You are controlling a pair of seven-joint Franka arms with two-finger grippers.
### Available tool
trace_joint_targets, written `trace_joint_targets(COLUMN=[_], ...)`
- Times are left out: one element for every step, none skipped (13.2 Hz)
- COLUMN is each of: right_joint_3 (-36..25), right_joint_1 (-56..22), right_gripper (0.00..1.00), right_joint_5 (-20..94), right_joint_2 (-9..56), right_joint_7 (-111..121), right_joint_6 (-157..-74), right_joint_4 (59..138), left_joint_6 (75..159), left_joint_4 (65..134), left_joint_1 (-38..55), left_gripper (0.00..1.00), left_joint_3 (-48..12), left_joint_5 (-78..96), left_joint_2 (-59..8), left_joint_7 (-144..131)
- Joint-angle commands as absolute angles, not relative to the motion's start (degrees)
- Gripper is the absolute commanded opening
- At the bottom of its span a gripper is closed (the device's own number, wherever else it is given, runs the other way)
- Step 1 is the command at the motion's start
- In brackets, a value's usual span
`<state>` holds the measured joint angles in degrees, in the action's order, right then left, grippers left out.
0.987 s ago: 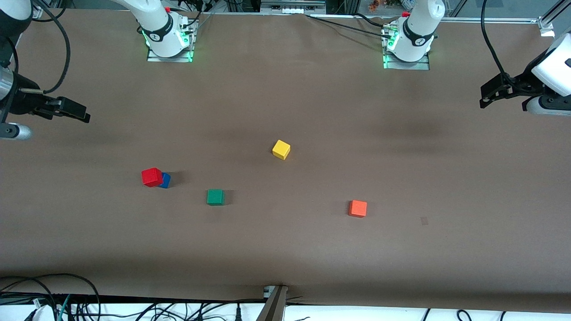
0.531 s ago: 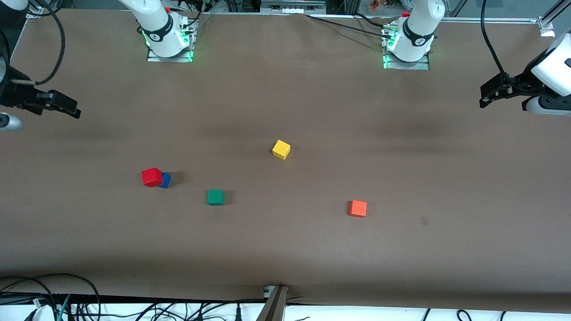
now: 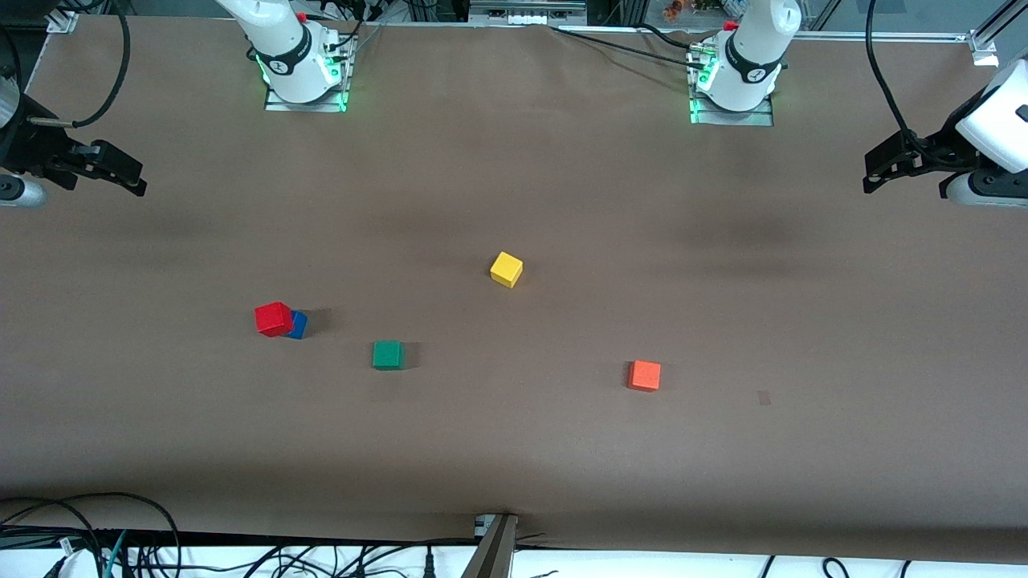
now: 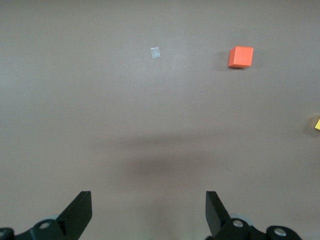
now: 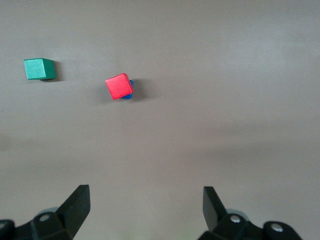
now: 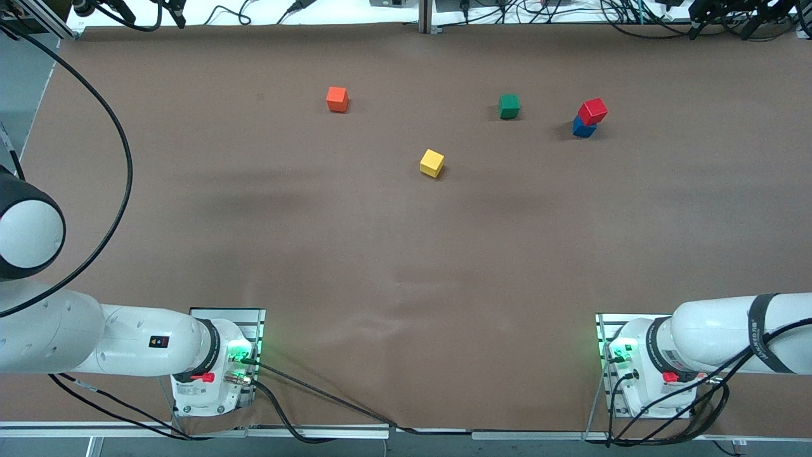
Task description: Pass red block to right arm, stack on blue
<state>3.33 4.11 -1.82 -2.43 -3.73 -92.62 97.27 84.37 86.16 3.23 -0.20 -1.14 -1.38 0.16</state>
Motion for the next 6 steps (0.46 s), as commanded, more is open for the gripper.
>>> trace_joint_targets(right_joint_3=[0.97,0.97,0.88,0.88,0.88,0.88], right_joint_1=[2.20,2.11,2.02,1.93,1.93,1.93], right_gripper=[1.00,1.00,1.00,1.00,1.00,1.00], right_joint_5=[-2.20,-2.20,-2.20,-2.20,-2.20,-2.20], right_joint_2=[-1.84,-1.93,-2.02,-2.02,-2.11,-2.20], right_joint_7=[-3.34,-3.34,-3.34,-3.34,-3.43,-3.43], right_joint_6=[-91.58,-91.58,-91.67,-91.67,-91.67,-91.67], right_joint_4=[95.80,95.89,95.89,95.89,96.06,96.15], left_joint_6=[82.97,82.97,82.97,82.97,82.97,82.97], left_joint_4=[84.73,84.73,84.73,84.73,84.73,84.73], left_joint_1=[3.16,3.16,3.16,3.16,3.16,3.16], left_gripper=[1.00,1.00,1.00,1.00,1.00,1.00], left_joint_3=[-0.35,-0.35,-0.35,-0.35,-0.26,-0.26], left_joint_5=[-0.09,0.00,-0.09,-0.09,0.00,-0.09], left_joint_2=[-1.58,-1.58,-1.58,-1.67,-1.67,-1.67], left_joint_7=[-0.53,-0.53,-0.53,-0.53,-0.53,-0.53])
